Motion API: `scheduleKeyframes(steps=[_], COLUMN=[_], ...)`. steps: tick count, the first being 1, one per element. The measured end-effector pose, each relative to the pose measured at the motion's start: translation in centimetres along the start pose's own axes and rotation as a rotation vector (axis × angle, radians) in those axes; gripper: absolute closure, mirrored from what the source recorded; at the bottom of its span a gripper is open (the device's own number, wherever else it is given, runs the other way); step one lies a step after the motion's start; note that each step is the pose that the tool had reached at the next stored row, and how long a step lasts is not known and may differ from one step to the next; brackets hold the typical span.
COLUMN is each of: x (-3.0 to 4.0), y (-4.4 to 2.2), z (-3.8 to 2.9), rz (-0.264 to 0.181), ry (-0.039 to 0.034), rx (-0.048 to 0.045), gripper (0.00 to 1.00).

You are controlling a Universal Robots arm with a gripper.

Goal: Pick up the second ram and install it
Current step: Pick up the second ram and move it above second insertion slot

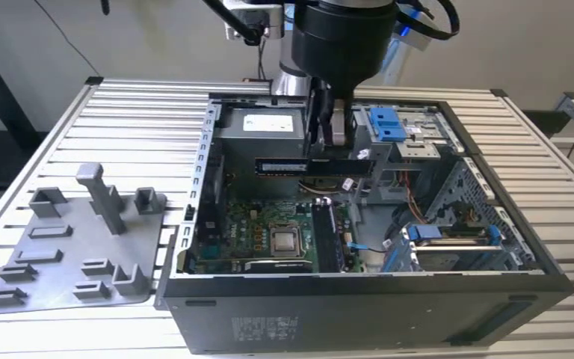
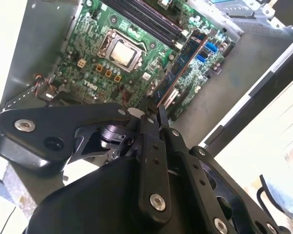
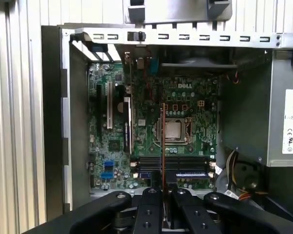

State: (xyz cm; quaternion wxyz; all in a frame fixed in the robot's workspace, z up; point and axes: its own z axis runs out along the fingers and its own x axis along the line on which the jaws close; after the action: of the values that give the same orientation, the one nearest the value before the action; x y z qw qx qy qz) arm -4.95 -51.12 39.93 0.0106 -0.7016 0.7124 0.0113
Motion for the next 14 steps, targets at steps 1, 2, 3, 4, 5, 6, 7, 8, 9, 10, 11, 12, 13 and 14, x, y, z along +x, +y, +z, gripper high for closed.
scheduleKeyframes(steps=[1,2,3,4,5,6,7,8,9,10,11,12,13,14], x=[0.0,-0.01,-0.01,-0.01,-0.02,-0.02,-0.02,-0.03,-0.03,-0.03,-0.04,-0.04,-0.04,-0.05], y=[-0.23,-0.46,-0.68,-0.92,-1.15,-1.38,-1.61,-1.83,-2.05,-2.26,-2.48,-2.69,-2.9,-3.1], z=[0.0,0.0,0.0,-0.01,-0.01,0.0,0.0,0.0,0.0,-0.01,0.0,-0.01,-0.01,-0.01], rz=[0.0,0.0,0.0,0.0,0.0,0.0,0.0,0.0,0.0,0.0,0.0,0.0,0.0,0.0], ry=[0.0,0.0,0.0001,0.0001,0.0001,0.0,0.0,0.0,0.0,0.0001,0.0,0.0001,0.0001,0.0], rx=[0.0,0.0,0.0,0.0,0.0,0.0,0.0,0.0,0.0,0.0,0.0,0.0,0.0,0.0], gripper=[0.86,0.86,0.86,0.86,0.86,0.86,0.86,0.86,0.86,0.86,0.86,0.86,0.86,0.86])
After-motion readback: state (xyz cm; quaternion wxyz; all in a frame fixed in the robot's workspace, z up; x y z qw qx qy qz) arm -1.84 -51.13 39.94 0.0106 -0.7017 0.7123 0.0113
